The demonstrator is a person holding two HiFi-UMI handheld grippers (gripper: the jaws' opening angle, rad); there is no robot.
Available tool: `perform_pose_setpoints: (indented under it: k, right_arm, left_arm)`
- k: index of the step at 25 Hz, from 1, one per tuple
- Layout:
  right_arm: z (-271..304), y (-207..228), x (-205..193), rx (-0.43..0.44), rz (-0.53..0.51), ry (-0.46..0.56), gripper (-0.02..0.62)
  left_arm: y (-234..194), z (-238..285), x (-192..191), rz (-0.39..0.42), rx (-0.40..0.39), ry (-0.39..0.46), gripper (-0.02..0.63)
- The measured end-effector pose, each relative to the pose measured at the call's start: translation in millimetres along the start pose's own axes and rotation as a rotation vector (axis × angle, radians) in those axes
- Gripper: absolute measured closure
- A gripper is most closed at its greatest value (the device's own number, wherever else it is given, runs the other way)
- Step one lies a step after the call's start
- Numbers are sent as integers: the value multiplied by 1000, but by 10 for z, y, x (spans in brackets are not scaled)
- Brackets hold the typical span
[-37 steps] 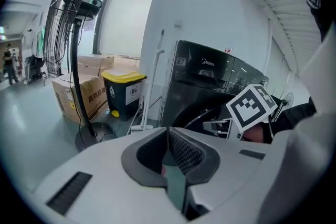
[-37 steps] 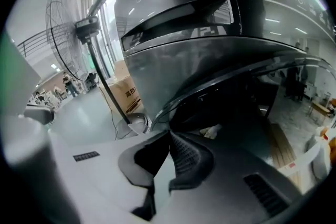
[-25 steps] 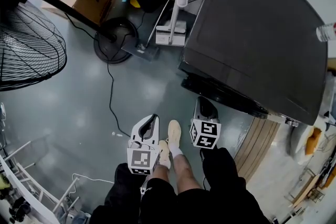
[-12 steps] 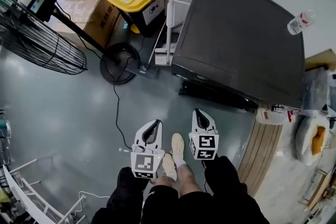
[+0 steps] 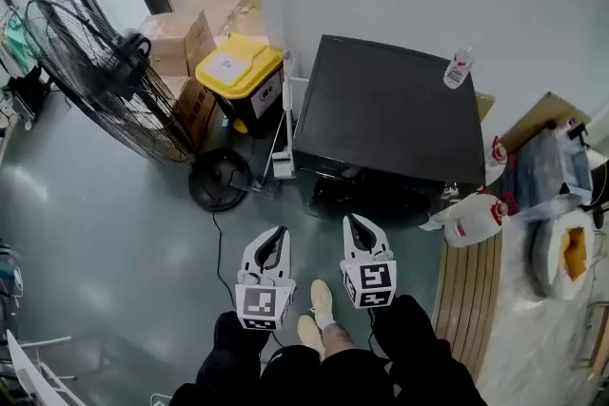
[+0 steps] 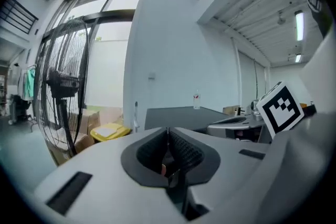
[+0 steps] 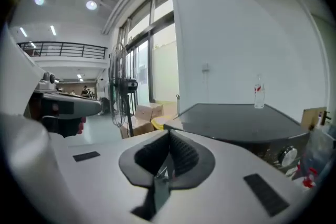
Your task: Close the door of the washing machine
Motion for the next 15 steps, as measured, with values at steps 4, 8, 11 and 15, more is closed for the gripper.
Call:
perform_pose_setpoints:
  k: [4, 8, 11, 15]
  right_arm:
    - [-639, 69, 467, -23, -11, 84, 578]
    - [-1228, 86, 729, -49, 2, 155, 578]
    - [-1554, 123, 801, -69, -5, 186, 578]
    - [-1684, 170, 892, -68, -19, 199, 578]
  left_arm:
    - [289, -364, 501, 41, -10, 56, 575]
    - [546, -734, 783, 78, -30, 89, 575]
    - [691, -926, 853, 83, -33, 100, 575]
    - [734, -990, 897, 73, -27, 99, 575]
Point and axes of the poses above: the fingertips, and each gripper's own axes: z forward along the fingers, y to its right, x out of its top, the point moved 3 cm from there along -z, backward along the fingers, and after that the axes turned 12 degrees about -x, right-handed, at the moved point
